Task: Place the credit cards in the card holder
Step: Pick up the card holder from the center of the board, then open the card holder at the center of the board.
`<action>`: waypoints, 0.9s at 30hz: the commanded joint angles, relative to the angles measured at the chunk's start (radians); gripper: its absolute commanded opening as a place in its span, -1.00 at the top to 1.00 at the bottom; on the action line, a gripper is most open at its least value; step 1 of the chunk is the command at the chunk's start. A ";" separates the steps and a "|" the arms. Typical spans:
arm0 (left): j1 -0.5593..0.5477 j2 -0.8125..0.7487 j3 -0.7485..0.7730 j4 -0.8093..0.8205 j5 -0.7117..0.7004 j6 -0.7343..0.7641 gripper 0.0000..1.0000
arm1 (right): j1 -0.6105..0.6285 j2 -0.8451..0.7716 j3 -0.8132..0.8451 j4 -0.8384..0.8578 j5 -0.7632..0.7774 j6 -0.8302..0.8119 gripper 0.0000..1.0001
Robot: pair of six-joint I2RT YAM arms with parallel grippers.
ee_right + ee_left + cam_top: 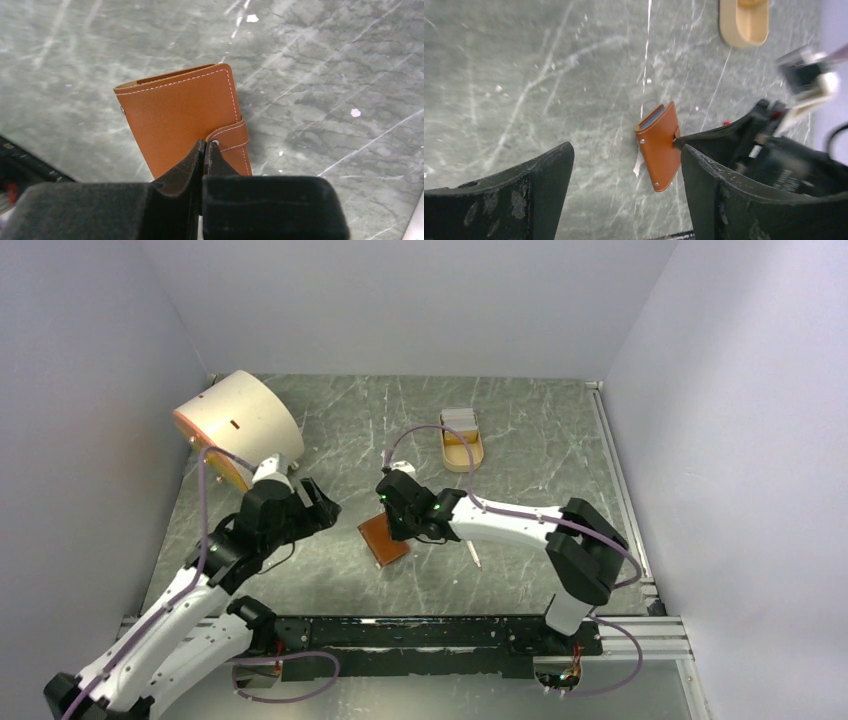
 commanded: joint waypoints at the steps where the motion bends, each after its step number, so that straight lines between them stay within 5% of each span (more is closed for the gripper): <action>1: -0.002 0.081 -0.045 0.103 0.196 -0.055 -0.65 | -0.017 -0.115 -0.056 0.110 -0.082 0.043 1.00; 9: -0.002 0.141 -0.126 0.302 0.400 -0.085 -0.73 | -0.022 -0.294 -0.184 0.234 -0.152 0.120 1.00; 14: -0.002 0.196 -0.140 0.388 0.473 -0.078 -0.55 | -0.023 -0.356 -0.233 0.305 -0.204 0.149 1.00; 16: -0.002 0.209 -0.140 0.414 0.493 -0.075 -0.41 | -0.023 -0.374 -0.242 0.312 -0.202 0.152 1.00; 22: -0.002 0.204 -0.153 0.429 0.513 -0.072 0.71 | -0.022 -0.425 -0.254 0.290 -0.173 0.137 1.00; 27: -0.002 0.207 -0.156 0.424 0.520 -0.061 0.82 | -0.037 -0.479 -0.285 0.261 -0.115 0.114 1.00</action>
